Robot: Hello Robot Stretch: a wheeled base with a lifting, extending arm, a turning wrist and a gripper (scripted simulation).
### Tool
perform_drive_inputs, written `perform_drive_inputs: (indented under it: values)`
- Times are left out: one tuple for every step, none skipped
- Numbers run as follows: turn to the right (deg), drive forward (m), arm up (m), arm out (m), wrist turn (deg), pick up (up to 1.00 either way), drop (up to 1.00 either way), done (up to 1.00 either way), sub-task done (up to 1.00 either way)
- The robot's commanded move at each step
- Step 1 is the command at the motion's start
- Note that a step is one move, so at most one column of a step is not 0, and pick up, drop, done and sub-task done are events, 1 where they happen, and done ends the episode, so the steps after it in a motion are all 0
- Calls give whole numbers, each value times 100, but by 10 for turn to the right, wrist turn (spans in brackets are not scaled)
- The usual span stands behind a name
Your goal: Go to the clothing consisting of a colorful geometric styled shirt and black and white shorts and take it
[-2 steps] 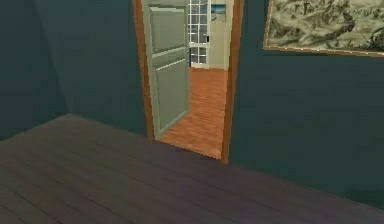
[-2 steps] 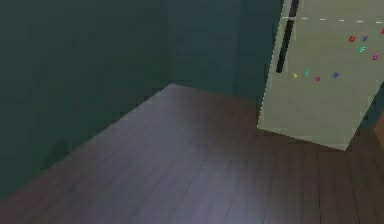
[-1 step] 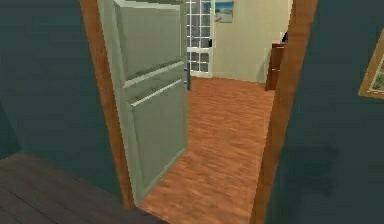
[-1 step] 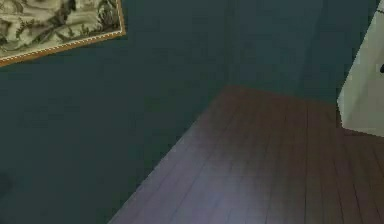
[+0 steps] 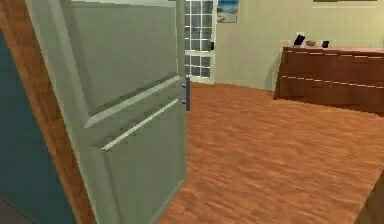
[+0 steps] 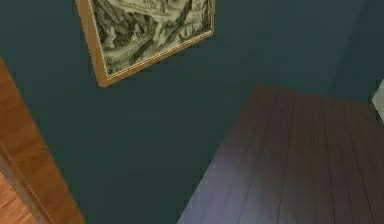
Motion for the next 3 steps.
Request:
perform_drive_inputs:
  values:
    - [60,0,0,0,0,0,0,0,0]
    - [0,70,0,0,0,0,0,0,0]
    - [450,0,0,0,0,0,0,0,0]
